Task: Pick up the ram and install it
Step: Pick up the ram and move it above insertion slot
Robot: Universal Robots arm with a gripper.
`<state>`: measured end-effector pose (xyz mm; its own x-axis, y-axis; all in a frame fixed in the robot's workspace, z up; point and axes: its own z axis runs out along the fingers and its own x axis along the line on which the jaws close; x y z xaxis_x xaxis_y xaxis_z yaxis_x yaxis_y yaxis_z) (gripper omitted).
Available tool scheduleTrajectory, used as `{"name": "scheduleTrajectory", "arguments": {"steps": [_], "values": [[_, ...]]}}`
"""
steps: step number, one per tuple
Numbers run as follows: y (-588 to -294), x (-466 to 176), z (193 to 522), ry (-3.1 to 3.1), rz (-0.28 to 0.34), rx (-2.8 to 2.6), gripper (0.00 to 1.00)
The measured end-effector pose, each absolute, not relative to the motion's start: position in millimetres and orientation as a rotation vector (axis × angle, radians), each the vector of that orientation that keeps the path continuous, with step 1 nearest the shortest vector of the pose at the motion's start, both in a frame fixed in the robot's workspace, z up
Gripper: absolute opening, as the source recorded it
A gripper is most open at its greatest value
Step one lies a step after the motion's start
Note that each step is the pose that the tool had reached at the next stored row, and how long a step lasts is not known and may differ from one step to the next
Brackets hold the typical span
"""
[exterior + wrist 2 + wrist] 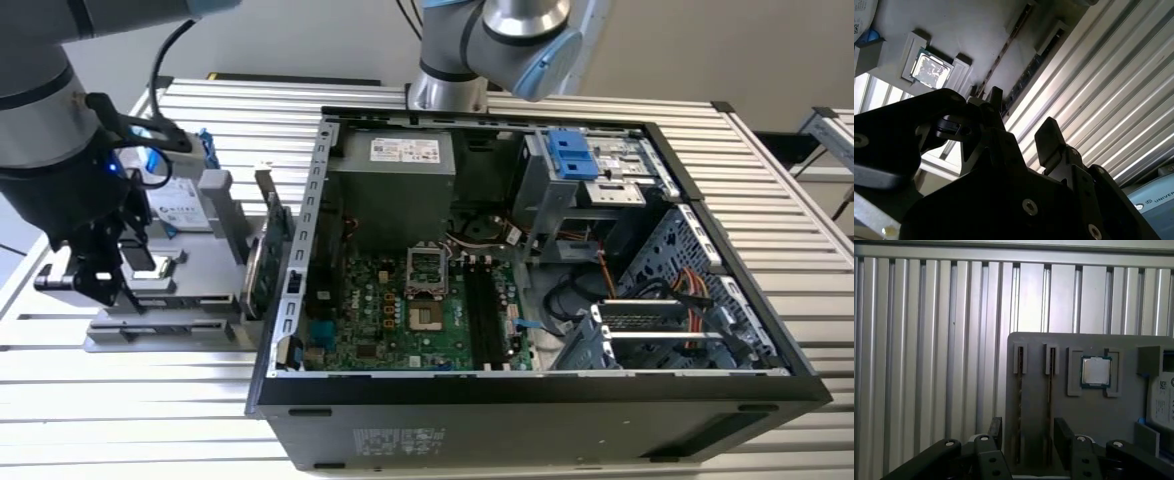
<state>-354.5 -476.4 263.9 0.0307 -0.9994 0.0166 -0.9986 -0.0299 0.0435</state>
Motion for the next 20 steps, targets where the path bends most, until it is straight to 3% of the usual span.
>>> {"name": "scheduleTrajectory", "arguments": {"steps": [20], "values": [[-476.4, -354.1, 242.2, -2.159, -0.020, 2.228, 1.00]]}}
